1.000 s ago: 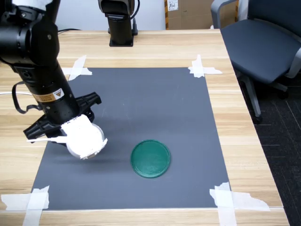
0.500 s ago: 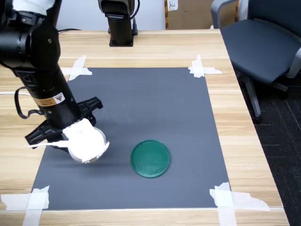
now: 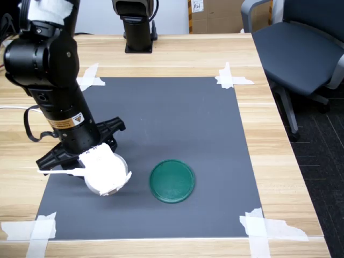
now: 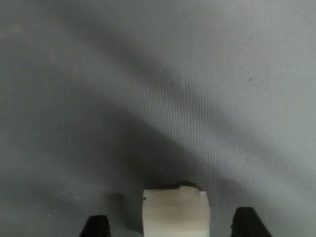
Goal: Grasp a white terminal and put it in the green lid.
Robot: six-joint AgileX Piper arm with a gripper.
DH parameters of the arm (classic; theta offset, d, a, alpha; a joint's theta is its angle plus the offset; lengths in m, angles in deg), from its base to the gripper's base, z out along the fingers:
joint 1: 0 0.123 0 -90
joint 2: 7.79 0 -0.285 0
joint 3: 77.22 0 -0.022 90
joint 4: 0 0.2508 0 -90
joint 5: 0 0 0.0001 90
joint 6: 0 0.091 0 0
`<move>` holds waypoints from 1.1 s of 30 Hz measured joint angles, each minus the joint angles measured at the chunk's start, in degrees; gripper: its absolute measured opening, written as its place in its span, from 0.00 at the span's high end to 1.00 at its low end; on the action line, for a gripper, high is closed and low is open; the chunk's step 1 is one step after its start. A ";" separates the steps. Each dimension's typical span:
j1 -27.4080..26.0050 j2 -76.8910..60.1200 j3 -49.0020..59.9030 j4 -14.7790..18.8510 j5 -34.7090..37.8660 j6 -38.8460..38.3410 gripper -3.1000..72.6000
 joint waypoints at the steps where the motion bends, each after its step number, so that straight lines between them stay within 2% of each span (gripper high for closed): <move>1: 0.00 0.04 0.00 -0.19 0.02 0.11 0.32; 10: 0.00 1.82 -0.02 -3.15 1.51 1.02 0.32; 28: 0.00 2.46 -0.32 -3.69 1.45 1.76 0.32; 33: 0.00 2.46 -0.32 -3.83 1.76 2.15 0.39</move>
